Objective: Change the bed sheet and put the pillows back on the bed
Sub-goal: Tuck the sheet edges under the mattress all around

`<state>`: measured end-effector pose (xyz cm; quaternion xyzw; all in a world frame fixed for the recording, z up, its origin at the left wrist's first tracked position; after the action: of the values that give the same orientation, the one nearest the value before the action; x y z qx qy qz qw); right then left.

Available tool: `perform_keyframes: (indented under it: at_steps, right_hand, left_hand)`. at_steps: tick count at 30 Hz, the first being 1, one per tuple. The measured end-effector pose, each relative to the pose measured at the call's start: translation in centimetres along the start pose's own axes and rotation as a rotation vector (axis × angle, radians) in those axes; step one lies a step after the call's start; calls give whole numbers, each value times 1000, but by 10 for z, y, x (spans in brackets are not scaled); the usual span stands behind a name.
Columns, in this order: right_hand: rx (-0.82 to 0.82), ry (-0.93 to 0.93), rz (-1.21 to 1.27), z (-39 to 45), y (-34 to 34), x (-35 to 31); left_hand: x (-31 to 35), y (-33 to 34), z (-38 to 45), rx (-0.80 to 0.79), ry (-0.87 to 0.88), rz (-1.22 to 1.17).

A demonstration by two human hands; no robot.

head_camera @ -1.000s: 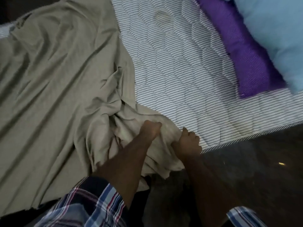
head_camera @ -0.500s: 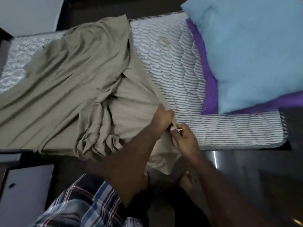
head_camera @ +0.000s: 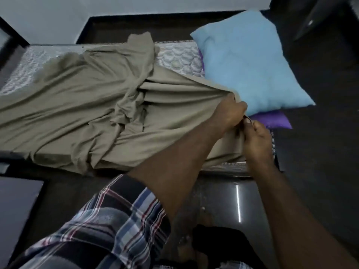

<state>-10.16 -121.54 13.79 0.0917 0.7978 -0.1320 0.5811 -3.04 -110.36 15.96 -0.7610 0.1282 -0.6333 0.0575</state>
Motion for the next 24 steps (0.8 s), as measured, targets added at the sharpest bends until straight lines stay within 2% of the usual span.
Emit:
perform_keyframes:
  at_steps: [6,10,12,14,16,18,20,22,24]
  right_hand:
    - [43,-41,-48,29,-99,-8]
    - [121,5,44,82,-192,7]
    - [187,31,16,110,-241,15]
    - [265,81,-32,131,-286,30]
    - [339,142,-172,143,-316,55]
    - [298,308,-396,160,-332,87]
    - [168,426,-510,171,-323,109]
    - [64,371,-532,185,-299,108]
    - [18,367,-424,195,-273,98]
  left_hand:
    - [34,92,15,-30,24,39]
    - [51,199,40,-84,-12,74]
    - [61,255,50,-220,-6,128]
    - [71,301,50,-436,46,234]
    - [60,315,49,-570,41,328]
    - [41,305,57,-520,-23,373]
    - [26,279,68,-371,-29,455]
    - [12,247,76,-235,-78,490]
    - [1,212,80,-97,-129,479]
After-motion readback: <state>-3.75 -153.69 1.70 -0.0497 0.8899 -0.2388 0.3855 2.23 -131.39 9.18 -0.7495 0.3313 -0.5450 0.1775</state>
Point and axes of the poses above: each hand's wrist, its own z-axis towards the middle knuckle, its own y-axis out of the palm, x = y × z, the point moved 9 cm from there along z, towards the middle knuckle, and after that the axes turned 9 degrees about y, right-handed, at the moved point
